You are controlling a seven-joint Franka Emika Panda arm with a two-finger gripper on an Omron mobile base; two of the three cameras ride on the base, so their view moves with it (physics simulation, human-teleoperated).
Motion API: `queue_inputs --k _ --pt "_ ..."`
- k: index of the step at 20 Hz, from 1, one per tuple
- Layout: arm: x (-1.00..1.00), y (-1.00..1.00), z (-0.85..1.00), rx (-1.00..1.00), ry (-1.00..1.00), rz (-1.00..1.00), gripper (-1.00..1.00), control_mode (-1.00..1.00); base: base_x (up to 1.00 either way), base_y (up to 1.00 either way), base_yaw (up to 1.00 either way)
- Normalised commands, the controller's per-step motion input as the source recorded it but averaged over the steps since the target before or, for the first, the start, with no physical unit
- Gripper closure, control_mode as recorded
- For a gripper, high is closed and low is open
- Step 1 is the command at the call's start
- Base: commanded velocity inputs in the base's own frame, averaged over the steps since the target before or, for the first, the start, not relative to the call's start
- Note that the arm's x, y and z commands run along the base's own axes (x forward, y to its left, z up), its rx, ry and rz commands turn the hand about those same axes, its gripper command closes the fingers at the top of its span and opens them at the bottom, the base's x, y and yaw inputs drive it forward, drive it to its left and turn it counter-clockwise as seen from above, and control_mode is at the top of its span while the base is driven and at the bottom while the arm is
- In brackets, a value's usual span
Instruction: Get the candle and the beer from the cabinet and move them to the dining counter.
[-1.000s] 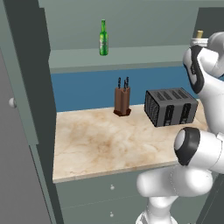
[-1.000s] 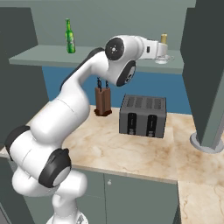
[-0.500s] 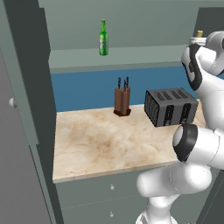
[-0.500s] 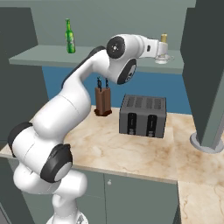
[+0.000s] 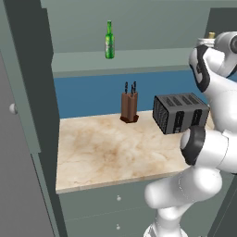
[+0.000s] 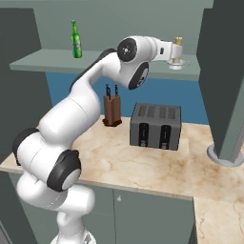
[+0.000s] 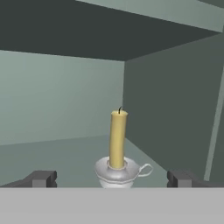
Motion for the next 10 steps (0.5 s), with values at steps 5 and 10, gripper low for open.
queue_inputs --k 5,10 --pt "0.20 0.00 0.00 0.00 0.00 0.00 -1.00 -1.00 0.00 0.00 0.00" --pt "0.19 0.00 0.00 0.00 0.00 0.00 -1.00 -1.00 0.00 0.00 0.00"
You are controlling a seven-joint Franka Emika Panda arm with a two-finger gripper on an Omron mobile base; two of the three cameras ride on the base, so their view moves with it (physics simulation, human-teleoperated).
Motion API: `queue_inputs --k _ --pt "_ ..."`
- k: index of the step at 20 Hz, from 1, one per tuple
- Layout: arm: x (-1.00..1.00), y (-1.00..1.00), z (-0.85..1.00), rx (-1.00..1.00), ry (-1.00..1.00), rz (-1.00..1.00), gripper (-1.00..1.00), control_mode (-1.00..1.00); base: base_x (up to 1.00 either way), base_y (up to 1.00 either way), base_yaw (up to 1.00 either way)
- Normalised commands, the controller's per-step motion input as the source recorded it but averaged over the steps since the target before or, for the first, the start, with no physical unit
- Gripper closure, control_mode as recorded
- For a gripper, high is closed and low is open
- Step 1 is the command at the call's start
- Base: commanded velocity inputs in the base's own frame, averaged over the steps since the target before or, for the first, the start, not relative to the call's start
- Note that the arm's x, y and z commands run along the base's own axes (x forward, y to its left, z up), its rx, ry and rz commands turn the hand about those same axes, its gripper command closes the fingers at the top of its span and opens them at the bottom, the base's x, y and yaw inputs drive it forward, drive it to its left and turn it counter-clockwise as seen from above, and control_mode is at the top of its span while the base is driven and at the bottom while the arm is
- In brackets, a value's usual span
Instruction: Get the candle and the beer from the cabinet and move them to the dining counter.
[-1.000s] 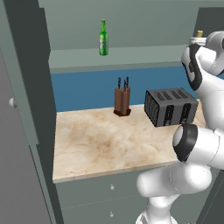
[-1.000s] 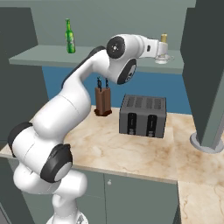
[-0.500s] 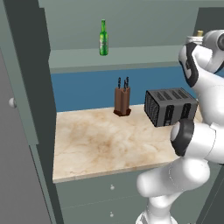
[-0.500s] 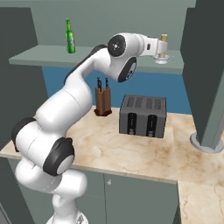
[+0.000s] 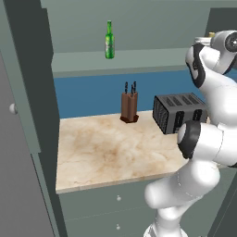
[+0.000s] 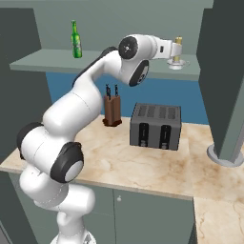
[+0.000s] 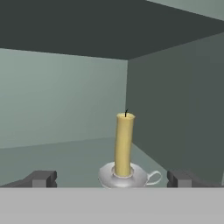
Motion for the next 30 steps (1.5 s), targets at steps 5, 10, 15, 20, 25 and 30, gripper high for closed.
queue_inputs --k 5,10,15,20,25,30 --pt "0.20 -0.01 0.00 0.00 0.00 0.00 -1.00 -1.00 0.00 0.00 0.00" --pt "0.27 -0.01 0.00 0.00 0.00 0.00 -1.00 -1.00 0.00 0.00 0.00" --pt "0.23 -0.01 0.00 0.00 0.00 0.00 -1.00 -1.00 0.00 0.00 0.00" --pt "0.09 -0.08 0.00 0.03 0.00 0.00 -1.00 -1.00 0.00 0.00 0.00" --pt "0.04 -0.18 0.00 0.04 0.00 -0.03 -1.00 -1.00 0.00 0.00 0.00" --pt "0.05 -0.17 0.00 0.04 0.00 -0.03 -1.00 -1.00 0.00 0.00 0.00"
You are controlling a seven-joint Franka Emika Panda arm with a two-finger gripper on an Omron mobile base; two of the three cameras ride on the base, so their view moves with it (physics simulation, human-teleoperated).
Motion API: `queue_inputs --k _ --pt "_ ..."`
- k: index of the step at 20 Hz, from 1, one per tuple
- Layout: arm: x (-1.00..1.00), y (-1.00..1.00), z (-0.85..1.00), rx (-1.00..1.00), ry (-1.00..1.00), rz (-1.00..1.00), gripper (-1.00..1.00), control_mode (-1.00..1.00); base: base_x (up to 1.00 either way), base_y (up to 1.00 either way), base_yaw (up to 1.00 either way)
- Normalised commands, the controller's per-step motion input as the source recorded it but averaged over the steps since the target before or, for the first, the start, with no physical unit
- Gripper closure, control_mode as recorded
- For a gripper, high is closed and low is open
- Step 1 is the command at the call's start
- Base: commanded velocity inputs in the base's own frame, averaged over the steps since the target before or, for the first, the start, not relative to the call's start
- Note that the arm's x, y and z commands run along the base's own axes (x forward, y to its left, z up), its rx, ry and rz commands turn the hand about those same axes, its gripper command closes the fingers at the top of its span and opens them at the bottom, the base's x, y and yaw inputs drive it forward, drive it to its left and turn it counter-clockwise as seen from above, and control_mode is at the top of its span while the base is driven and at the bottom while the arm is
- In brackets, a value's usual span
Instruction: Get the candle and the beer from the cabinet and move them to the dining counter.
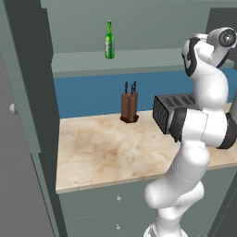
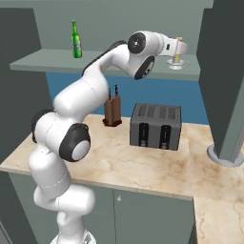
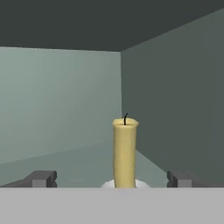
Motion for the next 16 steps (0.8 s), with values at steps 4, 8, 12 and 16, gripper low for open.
queue_inputs --k 4,8,12,16 --pt "0.05 -0.13 0.00 0.03 0.00 -0.01 -1.00 -1.00 0.00 0.00 0.00" --pt "0.10 -0.03 0.00 0.00 0.00 0.00 -1.00 -1.00 0.00 0.00 0.00" --pt "0.16 0.00 0.00 0.00 0.00 0.00 -1.00 -1.00 0.00 0.00 0.00" --pt "0.14 0.00 0.00 0.00 0.00 0.00 -1.00 -1.00 0.00 0.00 0.00"
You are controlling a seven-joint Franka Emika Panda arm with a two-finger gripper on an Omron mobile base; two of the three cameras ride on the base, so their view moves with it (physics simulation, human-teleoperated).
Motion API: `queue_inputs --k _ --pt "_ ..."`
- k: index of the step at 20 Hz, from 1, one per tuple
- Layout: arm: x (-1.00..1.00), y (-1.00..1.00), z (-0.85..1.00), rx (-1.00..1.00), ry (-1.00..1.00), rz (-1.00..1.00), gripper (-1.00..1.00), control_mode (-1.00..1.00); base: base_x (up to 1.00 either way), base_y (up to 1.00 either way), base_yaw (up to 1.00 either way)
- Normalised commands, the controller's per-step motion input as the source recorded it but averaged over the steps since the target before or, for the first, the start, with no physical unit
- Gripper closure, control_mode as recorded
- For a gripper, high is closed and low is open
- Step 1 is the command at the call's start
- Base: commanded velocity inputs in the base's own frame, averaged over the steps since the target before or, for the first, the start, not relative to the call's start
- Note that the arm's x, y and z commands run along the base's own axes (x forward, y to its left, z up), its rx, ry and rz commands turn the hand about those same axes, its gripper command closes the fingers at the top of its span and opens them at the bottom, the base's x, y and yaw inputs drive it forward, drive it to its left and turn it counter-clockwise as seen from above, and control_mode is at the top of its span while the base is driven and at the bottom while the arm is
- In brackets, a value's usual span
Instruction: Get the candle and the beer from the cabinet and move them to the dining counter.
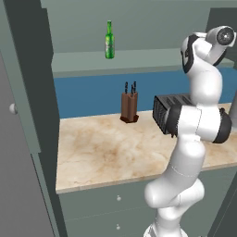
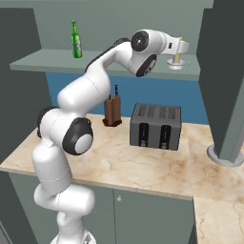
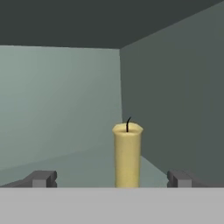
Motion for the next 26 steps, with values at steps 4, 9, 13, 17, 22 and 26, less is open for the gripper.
queue_inputs --k 4,9,13,17,22,26 --pt "0.09 -0.04 0.00 0.00 0.00 0.00 -1.00 -1.00 0.00 0.00 0.00" --pt "0.10 -0.05 0.00 0.00 0.00 0.00 -1.00 -1.00 0.00 0.00 0.00" --pt "0.10 0.00 0.00 0.00 0.01 0.00 -1.00 -1.00 0.00 0.00 0.00" --pt "0.13 0.00 0.00 0.01 0.01 0.00 -1.00 -1.00 0.00 0.00 0.00" --pt "0.09 -0.06 0.00 0.04 0.00 0.00 -1.00 -1.00 0.00 0.00 0.00" --pt "0.01 -0.12 0.00 0.06 0.00 0.00 -1.00 -1.00 0.00 0.00 0.00"
